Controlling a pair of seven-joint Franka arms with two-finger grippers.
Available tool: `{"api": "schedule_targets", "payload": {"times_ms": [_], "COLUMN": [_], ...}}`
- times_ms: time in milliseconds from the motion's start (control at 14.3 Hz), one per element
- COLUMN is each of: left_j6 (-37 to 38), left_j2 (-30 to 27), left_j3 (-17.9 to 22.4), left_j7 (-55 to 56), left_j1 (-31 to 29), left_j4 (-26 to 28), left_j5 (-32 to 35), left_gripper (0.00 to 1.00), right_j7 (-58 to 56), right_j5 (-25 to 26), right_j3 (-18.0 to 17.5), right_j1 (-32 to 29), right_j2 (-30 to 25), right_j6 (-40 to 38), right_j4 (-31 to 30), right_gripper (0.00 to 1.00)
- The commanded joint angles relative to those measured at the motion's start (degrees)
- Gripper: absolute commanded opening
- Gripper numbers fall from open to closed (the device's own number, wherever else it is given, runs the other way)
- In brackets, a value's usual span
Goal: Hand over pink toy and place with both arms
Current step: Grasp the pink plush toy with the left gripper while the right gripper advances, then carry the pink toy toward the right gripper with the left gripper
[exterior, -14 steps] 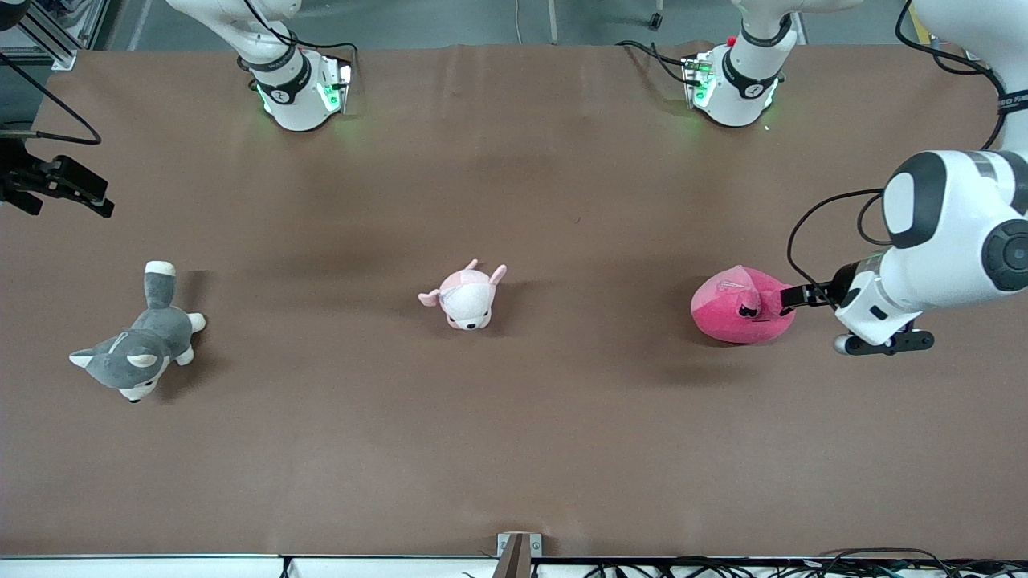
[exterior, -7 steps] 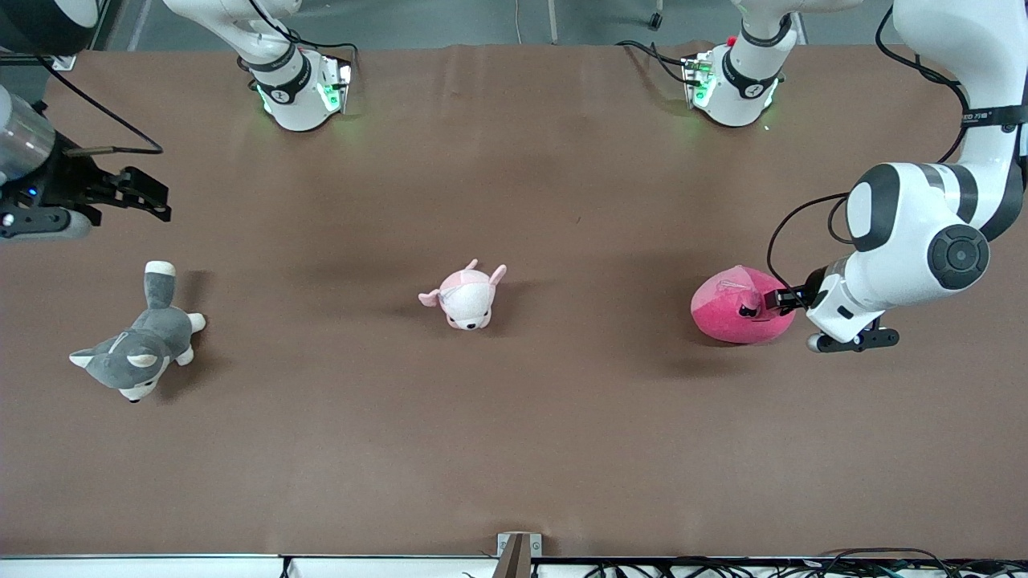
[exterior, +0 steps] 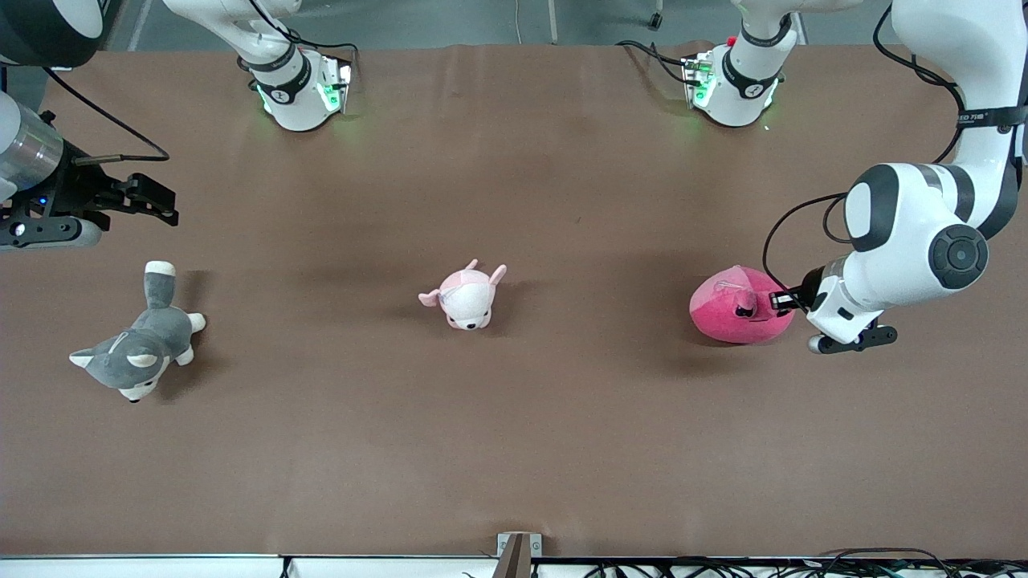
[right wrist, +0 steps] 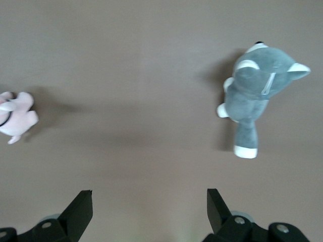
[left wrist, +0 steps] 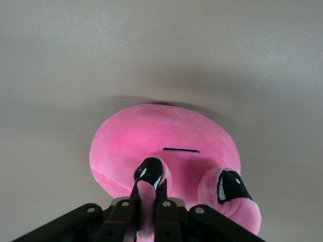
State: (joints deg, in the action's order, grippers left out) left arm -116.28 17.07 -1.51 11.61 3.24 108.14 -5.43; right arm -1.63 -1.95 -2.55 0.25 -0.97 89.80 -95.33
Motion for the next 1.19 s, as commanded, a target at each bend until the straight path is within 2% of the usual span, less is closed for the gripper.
{"api": "schedule_targets", "payload": {"times_ms": [0, 210, 419, 559, 699, 908, 978, 1118], "left_j6": [0.4, 5.3, 15.9, 19.9, 20.1, 19.4, 17.5, 10.7], "left_j2": [-1.4, -3.5, -3.9, -3.9, -3.8, -2.7, -2.0, -1.7], "left_j3": [-0.8, -3.4, -7.0, -10.1, -13.8, -22.0, -23.7, -24.1], "left_j7": [1.1, 4.1, 10.1, 15.3, 21.0, 30.9, 33.4, 38.4], "left_j1": [0.1, 0.0, 0.1, 0.3, 0.4, 0.8, 2.4, 7.4], "left_j4": [0.4, -2.7, -12.7, -18.6, -21.8, -25.9, -26.8, -27.2], "left_j5": [-0.9, -2.7, -6.0, -9.1, -11.2, -12.3, -12.2, -12.2], "left_gripper": [0.00, 0.00, 0.00, 0.00, 0.00, 0.00, 0.00, 0.00], "right_j7": [-0.1, 0.4, 0.4, 0.5, 0.2, 0.0, 0.4, 0.7], "right_j5": [-5.8, -12.9, -22.0, -27.6, -31.1, -36.6, -37.2, -39.0], "right_j3": [0.2, 0.3, 0.5, 0.6, 0.6, 0.6, 0.6, 0.5], "right_j1": [0.5, 0.1, -0.9, -1.5, -2.0, -4.3, -4.3, -3.4], "right_j2": [0.0, 0.2, 1.5, 2.6, 3.7, 5.5, 5.6, 5.5], "right_j6": [-2.0, -1.9, -1.9, -1.9, -2.0, -3.7, -3.7, -3.7], "right_j4": [1.0, 1.1, 1.1, 1.1, 1.0, 1.0, 1.0, 1.2], "right_gripper": [0.97, 0.84, 0.83, 0.83, 0.81, 0.78, 0.78, 0.77]}}
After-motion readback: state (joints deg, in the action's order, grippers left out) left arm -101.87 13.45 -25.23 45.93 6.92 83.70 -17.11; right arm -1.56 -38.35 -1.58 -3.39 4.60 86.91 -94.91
